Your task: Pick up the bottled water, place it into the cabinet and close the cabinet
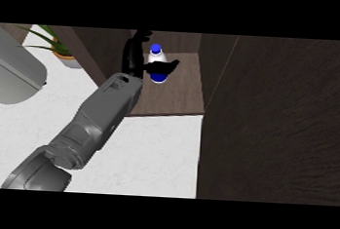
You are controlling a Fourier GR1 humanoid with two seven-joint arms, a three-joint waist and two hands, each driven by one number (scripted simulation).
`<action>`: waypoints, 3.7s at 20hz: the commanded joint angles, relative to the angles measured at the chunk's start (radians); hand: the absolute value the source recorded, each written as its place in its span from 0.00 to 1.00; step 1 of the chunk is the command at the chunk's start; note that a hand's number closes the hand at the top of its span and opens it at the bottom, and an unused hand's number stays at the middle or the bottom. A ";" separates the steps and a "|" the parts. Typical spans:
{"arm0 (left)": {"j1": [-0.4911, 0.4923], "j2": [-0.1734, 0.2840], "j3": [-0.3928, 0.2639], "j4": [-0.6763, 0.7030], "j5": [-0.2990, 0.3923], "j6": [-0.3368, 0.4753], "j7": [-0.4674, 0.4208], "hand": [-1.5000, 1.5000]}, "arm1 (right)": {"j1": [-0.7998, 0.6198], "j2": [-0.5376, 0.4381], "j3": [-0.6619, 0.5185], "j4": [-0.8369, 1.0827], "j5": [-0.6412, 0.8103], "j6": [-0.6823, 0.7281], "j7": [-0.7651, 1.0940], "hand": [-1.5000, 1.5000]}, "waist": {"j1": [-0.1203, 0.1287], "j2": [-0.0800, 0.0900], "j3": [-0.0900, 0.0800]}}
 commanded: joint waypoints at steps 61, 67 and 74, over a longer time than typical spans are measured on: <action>1.103 0.109 -0.432 -1.703 0.191 -0.295 0.185 0.00 | 0.106 -0.099 0.113 -0.102 0.152 -0.026 -0.006 0.00 | 0.114 -0.039 -0.002; 1.307 0.257 -0.382 -1.948 0.212 -0.319 0.185 0.00 | 0.046 -0.198 0.162 -0.128 0.204 0.060 0.081 1.00 | 0.106 -0.029 -0.003; 1.553 0.328 -0.341 -2.105 0.229 -0.351 0.079 0.00 | 0.037 -0.229 0.327 -0.313 0.295 0.076 0.247 1.00 | 0.106 -0.029 -0.006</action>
